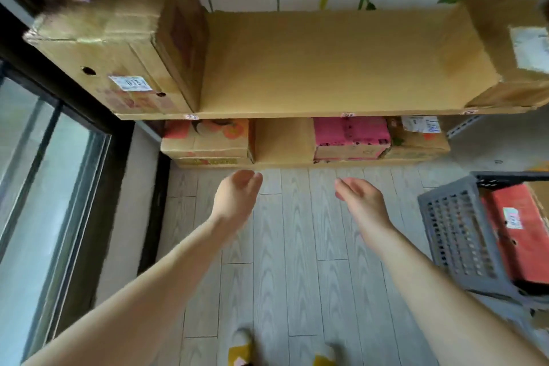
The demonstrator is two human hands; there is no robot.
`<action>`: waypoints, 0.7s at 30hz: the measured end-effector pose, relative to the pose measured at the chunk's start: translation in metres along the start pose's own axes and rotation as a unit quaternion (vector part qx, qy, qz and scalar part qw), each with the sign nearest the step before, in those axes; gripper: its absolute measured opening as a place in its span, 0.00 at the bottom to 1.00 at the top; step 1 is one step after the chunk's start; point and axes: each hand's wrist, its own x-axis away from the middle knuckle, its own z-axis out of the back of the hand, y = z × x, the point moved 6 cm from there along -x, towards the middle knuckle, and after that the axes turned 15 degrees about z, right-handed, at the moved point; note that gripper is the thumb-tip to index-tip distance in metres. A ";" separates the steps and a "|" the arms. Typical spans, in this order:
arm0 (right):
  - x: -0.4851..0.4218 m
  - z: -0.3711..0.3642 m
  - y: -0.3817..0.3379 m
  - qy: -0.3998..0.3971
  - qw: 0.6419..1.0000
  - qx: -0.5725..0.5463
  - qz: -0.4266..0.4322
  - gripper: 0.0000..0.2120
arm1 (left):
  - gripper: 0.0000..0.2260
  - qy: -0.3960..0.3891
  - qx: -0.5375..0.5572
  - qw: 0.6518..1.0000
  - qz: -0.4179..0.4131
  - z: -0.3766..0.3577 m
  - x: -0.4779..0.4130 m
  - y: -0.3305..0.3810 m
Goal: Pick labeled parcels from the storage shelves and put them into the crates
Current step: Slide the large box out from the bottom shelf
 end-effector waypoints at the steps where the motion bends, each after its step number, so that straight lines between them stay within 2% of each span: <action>1: -0.005 -0.019 -0.002 -0.008 1.000 0.001 0.001 0.21 | 0.07 0.009 0.008 1.000 0.009 0.012 -0.013 -0.007; 4: -0.024 -0.064 -0.003 -0.031 1.000 -0.002 -0.001 0.17 | 0.14 0.033 0.048 0.997 0.042 0.036 -0.049 -0.025; 12: -0.110 -0.169 0.025 -0.079 0.996 0.034 0.038 0.14 | 0.14 0.074 0.123 0.987 0.076 0.041 -0.161 -0.078; 16: -0.144 -0.230 0.054 -0.087 0.993 0.046 0.058 0.20 | 0.14 0.090 0.135 0.983 0.079 0.034 -0.217 -0.117; 19: -0.173 -0.273 0.076 -0.058 0.991 0.046 0.108 0.27 | 0.14 0.121 0.152 0.978 0.080 0.035 -0.265 -0.161; 21: -0.190 -0.288 0.085 -0.032 0.991 0.043 0.124 0.27 | 0.14 0.144 0.151 0.975 0.083 0.037 -0.290 -0.181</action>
